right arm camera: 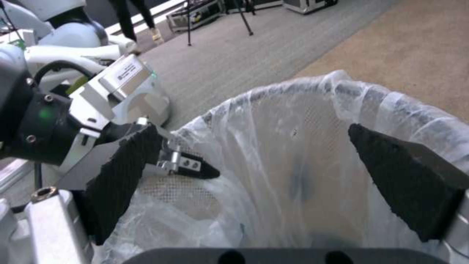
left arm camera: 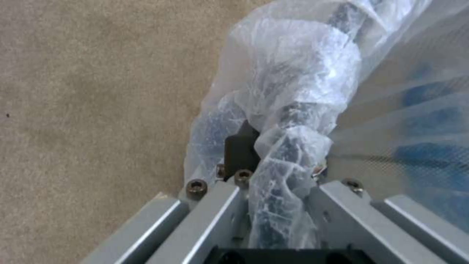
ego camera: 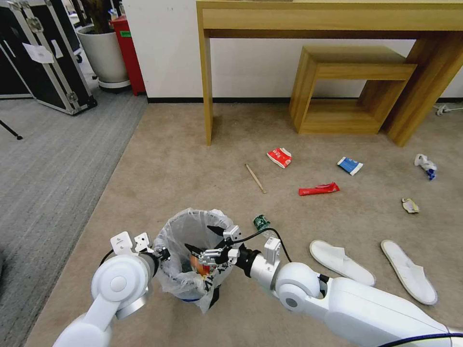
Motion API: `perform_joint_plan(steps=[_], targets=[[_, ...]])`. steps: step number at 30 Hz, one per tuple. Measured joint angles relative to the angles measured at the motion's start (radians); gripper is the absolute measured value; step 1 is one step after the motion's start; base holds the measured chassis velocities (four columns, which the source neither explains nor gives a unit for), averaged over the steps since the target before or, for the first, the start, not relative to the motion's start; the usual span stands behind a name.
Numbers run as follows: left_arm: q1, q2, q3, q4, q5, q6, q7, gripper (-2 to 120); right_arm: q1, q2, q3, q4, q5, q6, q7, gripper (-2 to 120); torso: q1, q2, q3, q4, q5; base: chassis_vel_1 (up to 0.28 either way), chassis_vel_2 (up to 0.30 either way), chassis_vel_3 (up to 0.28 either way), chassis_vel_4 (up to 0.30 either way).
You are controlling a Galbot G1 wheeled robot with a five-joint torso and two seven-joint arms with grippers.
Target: Pick up the trash bin and place the garbage on the floor into it.
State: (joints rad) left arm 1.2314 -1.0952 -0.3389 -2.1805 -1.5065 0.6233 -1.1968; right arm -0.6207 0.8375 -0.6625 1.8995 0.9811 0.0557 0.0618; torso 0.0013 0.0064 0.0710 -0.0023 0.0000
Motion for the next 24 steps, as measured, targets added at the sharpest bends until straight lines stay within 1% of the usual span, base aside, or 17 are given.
perform_joint_plan(steps=[5,7,8,11,12,15,17,19,20,24], targets=[[0.004,-0.001,-0.001,-0.003,0.002,0.002,0.003,0,-0.013,0.004,0.036,0.006,-0.005,0.008,0.016,100,0.0,0.0,0.0,0.0,0.0,0.0,0.0,0.0,0.0],[0.006,-0.002,-0.003,-0.004,0.004,0.003,0.005,0,-0.017,0.007,0.076,0.007,-0.006,0.018,0.021,100,0.0,0.0,0.0,0.0,0.0,0.0,0.0,0.0,0.0],[0.006,-0.002,-0.003,-0.004,0.004,0.003,0.005,0,-0.017,0.007,0.076,0.007,-0.006,0.018,0.021,100,0.0,0.0,0.0,0.0,0.0,0.0,0.0,0.0,0.0],[0.011,0.002,-0.009,-0.008,0.01,0.01,0.009,0,-0.019,0.018,0.163,-0.003,-0.005,0.03,0.051,100,0.0,0.0,0.0,0.0,0.0,0.0,0.0,0.0,0.0],[0.011,0.002,-0.009,-0.008,0.01,0.01,0.009,0,-0.019,0.018,0.163,-0.003,-0.005,0.03,0.051,100,0.0,0.0,0.0,0.0,0.0,0.0,0.0,0.0,0.0],[0.014,0.007,-0.01,-0.015,0.01,0.011,0.01,0,-0.03,0.02,0.254,-0.021,-0.008,0.031,0.068,100,0.0,0.0,0.0,0.0001,0.0,0.0,0.0,0.0,0.0],[0.014,0.008,-0.011,-0.018,0.008,0.011,0.01,0,-0.034,0.019,0.269,-0.023,-0.009,0.031,0.069,100,0.0,0.0,0.0,0.0001,0.0,0.0,0.0,0.0,0.0],[0.017,0.012,-0.014,-0.024,0.006,0.011,0.01,0,-0.065,0.008,0.343,-0.033,-0.028,0.018,0.082,100,0.0,0.0,0.0,0.0,0.0001,0.0,0.0,0.0,0.0],[0.017,0.012,-0.014,-0.024,0.006,0.011,0.01,0,-0.065,0.008,0.343,-0.033,-0.028,0.018,0.082,100,0.0,0.0,0.0,0.0,0.0001,0.0,0.0,0.0,0.0],[0.024,0.009,-0.008,-0.025,0.013,0.01,0.013,0,-0.152,-0.029,0.448,-0.075,-0.081,-0.002,0.104,100,0.0,0.0,0.0,-0.0001,0.0001,0.0,0.0,0.0,0.0]])
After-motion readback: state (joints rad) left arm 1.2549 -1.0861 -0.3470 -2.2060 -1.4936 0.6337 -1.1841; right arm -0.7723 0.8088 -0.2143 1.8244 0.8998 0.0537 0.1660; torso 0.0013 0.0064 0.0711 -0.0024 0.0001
